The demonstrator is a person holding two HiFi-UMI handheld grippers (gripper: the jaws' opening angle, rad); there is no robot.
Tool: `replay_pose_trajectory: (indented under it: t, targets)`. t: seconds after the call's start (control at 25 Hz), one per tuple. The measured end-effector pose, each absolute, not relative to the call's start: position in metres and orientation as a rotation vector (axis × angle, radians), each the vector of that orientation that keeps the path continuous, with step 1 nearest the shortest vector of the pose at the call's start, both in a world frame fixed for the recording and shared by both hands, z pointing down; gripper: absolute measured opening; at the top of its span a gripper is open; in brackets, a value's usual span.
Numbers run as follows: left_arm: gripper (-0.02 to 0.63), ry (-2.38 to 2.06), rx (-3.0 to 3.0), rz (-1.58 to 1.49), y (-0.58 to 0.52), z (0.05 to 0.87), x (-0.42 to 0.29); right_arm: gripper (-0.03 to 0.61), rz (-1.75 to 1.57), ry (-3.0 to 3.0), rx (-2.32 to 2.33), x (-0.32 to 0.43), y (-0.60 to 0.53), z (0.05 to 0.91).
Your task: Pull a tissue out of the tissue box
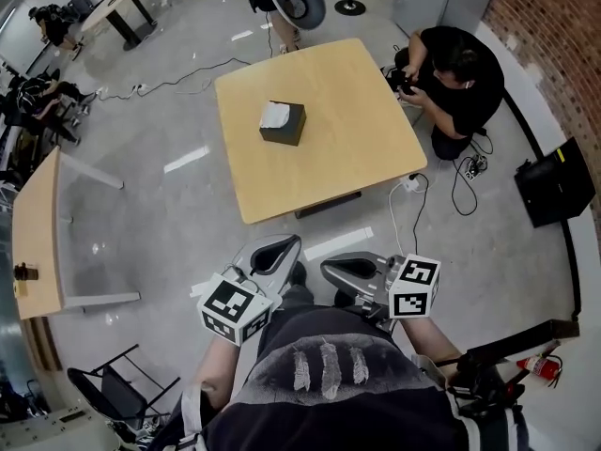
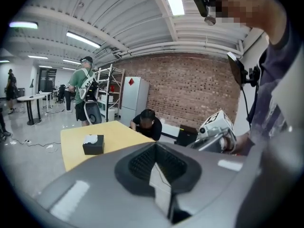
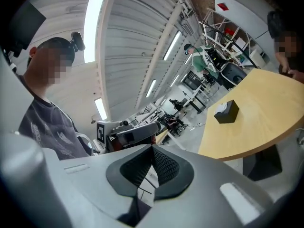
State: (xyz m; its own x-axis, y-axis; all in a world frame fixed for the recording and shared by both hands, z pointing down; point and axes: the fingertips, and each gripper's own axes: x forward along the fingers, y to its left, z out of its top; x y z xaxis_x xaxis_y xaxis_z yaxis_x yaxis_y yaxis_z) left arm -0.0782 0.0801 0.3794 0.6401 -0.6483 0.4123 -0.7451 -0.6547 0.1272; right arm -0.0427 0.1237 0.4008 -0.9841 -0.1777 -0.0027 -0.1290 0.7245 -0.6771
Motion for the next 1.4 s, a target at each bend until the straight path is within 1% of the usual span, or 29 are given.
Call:
replay_pose_trajectory:
  t: [0.24,0.56,0.84,1.04,1.24,1.4]
  targets:
    - [0.0,-1.071,2.616,0.433,0.04,0.37,-0.094,-0.003,-1.099,2.882,-0.356,-0.057,0.091,0.399]
    - [0.002,-1.061,2.592,0.397,0.004,0.375,-0.143,-0.003,-1.099,2.949,-0.421,-0.097,0.059,0.397]
    - [0.001,-1.085,2.586,0.3,-0.025,0.371,-0.184,-0.003,-1.083,3.02,-0.491,-0.13,0.041,0.401]
    - [0.002,-1.08,2.582,0.262,-0.038,0.363,-0.203,-0.003,-1.133,3.025,-0.539,-0.145,0.028,0.397]
    - [0.0,-1.105,2.581,0.23,-0.043,0.371,-0.24,-0.003,-1.125,3.076,-0.559,-0.176,0.026,0.408]
    - [0.002,-1.113,2.563,0.222,-0.051,0.367,-0.248,-0.003,-1.147,3.083,-0.583,-0.18,0.018,0.403]
